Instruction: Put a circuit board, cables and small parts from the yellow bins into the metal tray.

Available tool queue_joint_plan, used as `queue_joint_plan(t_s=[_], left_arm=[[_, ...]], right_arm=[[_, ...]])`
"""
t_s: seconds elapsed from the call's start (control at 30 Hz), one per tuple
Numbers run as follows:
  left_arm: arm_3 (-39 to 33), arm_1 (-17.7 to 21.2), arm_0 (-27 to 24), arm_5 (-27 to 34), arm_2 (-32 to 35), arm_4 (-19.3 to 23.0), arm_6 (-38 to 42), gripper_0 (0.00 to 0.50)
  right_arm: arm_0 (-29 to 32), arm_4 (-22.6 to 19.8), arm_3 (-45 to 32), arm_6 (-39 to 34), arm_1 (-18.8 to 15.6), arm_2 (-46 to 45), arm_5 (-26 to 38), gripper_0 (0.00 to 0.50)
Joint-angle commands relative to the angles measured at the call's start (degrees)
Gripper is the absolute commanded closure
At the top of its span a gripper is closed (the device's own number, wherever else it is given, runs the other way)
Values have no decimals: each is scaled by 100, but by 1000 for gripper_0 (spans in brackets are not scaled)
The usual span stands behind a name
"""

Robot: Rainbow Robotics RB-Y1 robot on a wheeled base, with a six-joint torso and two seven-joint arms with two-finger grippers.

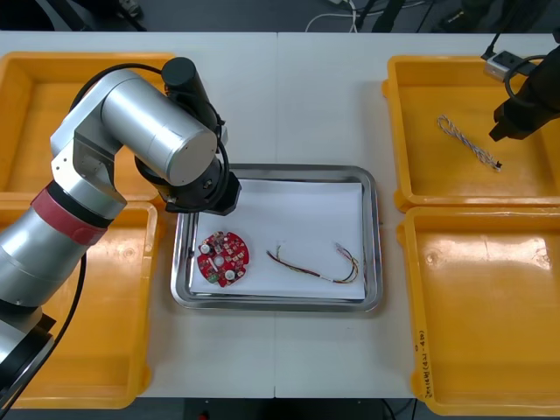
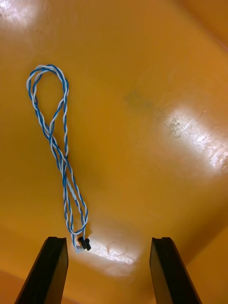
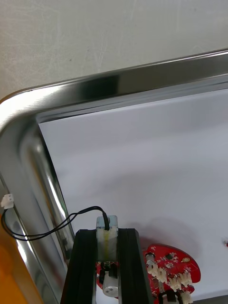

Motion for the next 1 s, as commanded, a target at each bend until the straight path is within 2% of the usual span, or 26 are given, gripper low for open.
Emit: queue_joint_plan(t_s=[0.03,0.3,0.57,0.83,0.9,0.93,0.97,1.0], left_arm=[[107,-115,-261,-259,-203,27,119,500],[212,-115,-173,-453,-317,-26,84,500],[476,-115,-164,-699,-440,-149,40,500],[537,-115,-155,-769,-440,-158,-4,494],[537,-115,-155,-787,-440,-158,14,303],[537,-115,-155,-804,-440,-158,14,254],[537,-115,-155,-822,-440,-149,31,162],[537,-115,-155,-839,-440,-149,31,114]], right_arm=[[-557,97,310,98,27,55,-48,0],[-654,106,574,45,80,55,-188,0],[-1032,44,1409,194,142,55,-716,0],[-1050,62,1453,194,212,55,-812,0],[-1050,-35,1479,186,221,55,-812,0],[-1050,-79,1515,186,221,55,-821,0],[-1050,-158,1594,212,221,55,-856,0],[-1050,-220,1664,221,221,55,-891,0]])
